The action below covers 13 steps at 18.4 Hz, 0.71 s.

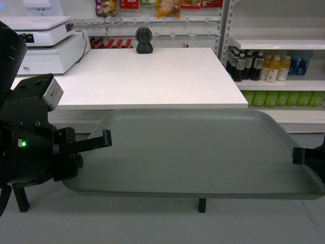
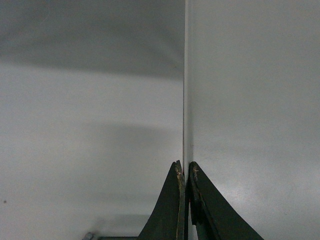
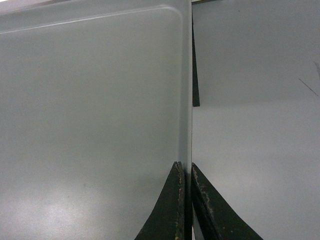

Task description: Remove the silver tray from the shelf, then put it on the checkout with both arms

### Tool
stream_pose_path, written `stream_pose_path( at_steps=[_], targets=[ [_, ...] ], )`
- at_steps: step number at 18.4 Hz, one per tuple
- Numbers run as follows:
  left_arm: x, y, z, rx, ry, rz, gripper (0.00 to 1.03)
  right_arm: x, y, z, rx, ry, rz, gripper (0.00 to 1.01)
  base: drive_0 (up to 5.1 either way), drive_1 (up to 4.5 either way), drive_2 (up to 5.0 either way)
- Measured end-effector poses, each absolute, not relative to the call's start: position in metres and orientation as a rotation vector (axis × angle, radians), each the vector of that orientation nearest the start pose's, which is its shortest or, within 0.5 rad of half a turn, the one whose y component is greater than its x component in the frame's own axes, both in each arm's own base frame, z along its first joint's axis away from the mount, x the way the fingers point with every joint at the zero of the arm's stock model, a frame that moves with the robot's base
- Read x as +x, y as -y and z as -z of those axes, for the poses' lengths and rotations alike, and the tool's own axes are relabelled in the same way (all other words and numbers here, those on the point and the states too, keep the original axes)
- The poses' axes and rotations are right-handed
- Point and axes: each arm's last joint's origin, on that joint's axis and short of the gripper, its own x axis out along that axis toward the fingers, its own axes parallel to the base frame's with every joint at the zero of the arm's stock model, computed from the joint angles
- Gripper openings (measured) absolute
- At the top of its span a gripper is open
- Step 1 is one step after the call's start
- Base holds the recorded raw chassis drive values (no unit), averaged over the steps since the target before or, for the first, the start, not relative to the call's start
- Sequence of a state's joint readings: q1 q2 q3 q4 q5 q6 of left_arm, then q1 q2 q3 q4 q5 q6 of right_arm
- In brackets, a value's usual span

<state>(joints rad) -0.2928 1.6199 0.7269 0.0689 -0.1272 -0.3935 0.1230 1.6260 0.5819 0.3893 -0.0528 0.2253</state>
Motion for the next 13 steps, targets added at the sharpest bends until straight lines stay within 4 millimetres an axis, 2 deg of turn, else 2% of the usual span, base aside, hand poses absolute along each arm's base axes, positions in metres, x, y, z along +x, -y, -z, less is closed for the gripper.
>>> stream_pose_path(
  at_steps=[11, 13],
  targets=[
    [0.2873, 0.0828, -0.1431, -0.2, -0.822, -0.003, 0.03, 0.2838, -0.0361, -0.1263, 0.194, -0.674, -0.093, 0.02, 0.2, 4.03, -3.7],
    [0.2875, 0.083, -0.1434, -0.201, -0.82, -0.002, 0.03, 0.2841, -0.0349, -0.1266, 0.196, -0.671, -0.09, 0.02, -2.6, 5.07, -2.2]
  ],
)
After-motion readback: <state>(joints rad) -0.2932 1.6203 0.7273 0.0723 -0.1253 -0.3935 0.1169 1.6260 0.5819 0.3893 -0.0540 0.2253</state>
